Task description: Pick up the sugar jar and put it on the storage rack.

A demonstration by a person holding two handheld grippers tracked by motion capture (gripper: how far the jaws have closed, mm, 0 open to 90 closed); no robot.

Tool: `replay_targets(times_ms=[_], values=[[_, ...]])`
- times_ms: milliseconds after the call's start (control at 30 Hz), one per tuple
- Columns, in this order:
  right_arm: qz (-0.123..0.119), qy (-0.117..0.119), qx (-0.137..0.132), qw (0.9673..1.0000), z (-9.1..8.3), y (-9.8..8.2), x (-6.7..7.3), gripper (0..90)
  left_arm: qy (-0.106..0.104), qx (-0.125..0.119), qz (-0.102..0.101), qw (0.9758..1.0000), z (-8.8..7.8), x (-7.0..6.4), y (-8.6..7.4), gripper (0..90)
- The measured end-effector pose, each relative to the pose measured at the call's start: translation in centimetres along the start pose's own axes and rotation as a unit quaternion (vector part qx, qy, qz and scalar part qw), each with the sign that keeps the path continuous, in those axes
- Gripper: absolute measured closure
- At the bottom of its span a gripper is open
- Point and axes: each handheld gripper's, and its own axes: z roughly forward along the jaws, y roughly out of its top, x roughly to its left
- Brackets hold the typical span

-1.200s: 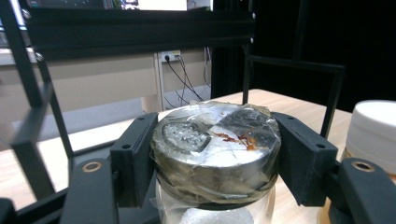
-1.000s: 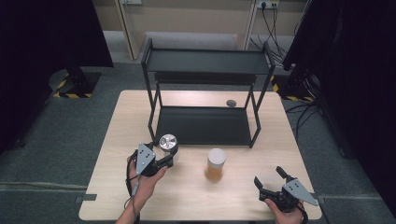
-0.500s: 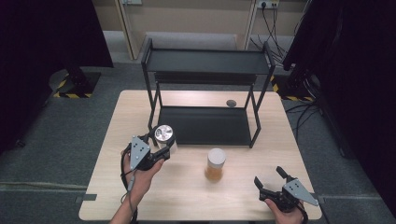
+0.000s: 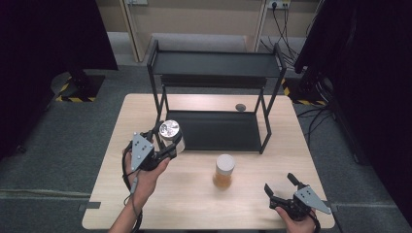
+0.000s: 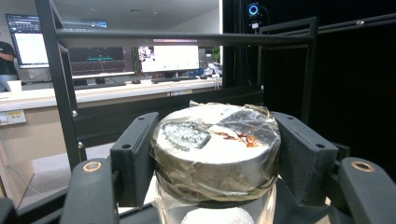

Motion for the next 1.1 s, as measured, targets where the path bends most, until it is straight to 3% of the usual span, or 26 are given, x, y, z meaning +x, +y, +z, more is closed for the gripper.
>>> replay_targets(times_ms=[400, 1100], values=[[-0.003, 0.0, 0.001, 1.0, 0.0, 0.0, 0.0, 2.5, 0.013, -0.011, 0.001, 0.9998, 0.6, 0.6, 2.5, 35.0], [0.001, 0.0, -0.001, 1.0, 0.0, 0.0, 0.0, 2.5, 0.031, -0.028, 0.002, 0.9991, 1.9, 0.7, 4.7, 35.0]])
